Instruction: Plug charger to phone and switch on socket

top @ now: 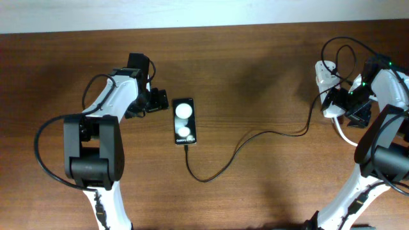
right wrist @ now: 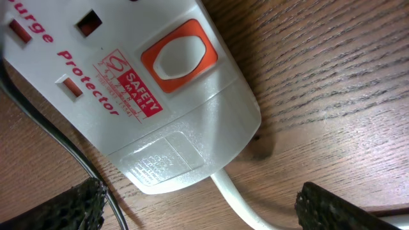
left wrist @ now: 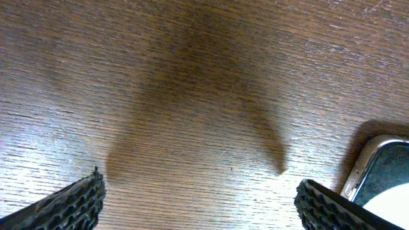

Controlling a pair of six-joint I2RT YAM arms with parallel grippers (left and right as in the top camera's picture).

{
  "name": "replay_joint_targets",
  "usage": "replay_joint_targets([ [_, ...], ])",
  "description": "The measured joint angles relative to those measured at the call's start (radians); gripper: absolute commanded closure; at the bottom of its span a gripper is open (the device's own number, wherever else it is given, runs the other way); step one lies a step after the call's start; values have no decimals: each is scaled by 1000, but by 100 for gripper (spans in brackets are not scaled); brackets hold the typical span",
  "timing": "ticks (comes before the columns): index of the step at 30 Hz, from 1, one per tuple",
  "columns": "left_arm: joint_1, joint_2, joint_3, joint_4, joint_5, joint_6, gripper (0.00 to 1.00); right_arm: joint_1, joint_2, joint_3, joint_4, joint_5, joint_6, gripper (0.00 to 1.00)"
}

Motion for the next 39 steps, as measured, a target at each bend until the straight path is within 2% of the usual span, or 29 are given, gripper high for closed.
replay_joint_targets([
  [4, 0, -16, 0, 0, 0, 0, 1, 0, 0, 0, 0, 0, 0, 1],
  [10, 0, -351, 1, 0, -11, 0, 1, 0, 0, 0, 0, 1, 0, 1],
  [11, 0, -412, 3, -40, -32, 0, 1, 0, 0, 0, 1, 2, 1, 1],
  [16, 0, -554, -11, -45, -93, 0, 1, 0, 0, 0, 1, 3, 1, 1],
  [17, 0, -564, -66, 13, -98, 0, 1, 0, 0, 0, 1, 3, 0, 2],
  [24, -4, -696, -795, 905, 4, -1, 1, 0, 0, 3, 1, 3, 1, 1],
  [25, -4, -718, -840, 926, 6, 0, 1, 0, 0, 3, 1, 4, 0, 1],
  [26, -4, -747, -935, 1044, 10, 0, 1, 0, 0, 3, 0, 3, 0, 1],
  [28, -4, -813, -1069, 1169, 10, 0, 1, 0, 0, 3, 1, 4, 0, 1],
  [30, -4, -879, -1179, 1269, 8, 0, 1, 0, 0, 3, 0, 3, 0, 1],
  [32, -4, -944, -1274, 1304, 1, 0, 1, 0, 0, 3, 0, 4, 0, 1],
  [37, -4, -1150, -1460, 1310, -46, 0, 1, 0, 0, 4, 2, 4, 0, 1],
  [39, -4, -1275, -1518, 1253, -68, 0, 1, 0, 0, 4, 1, 4, 0, 1],
])
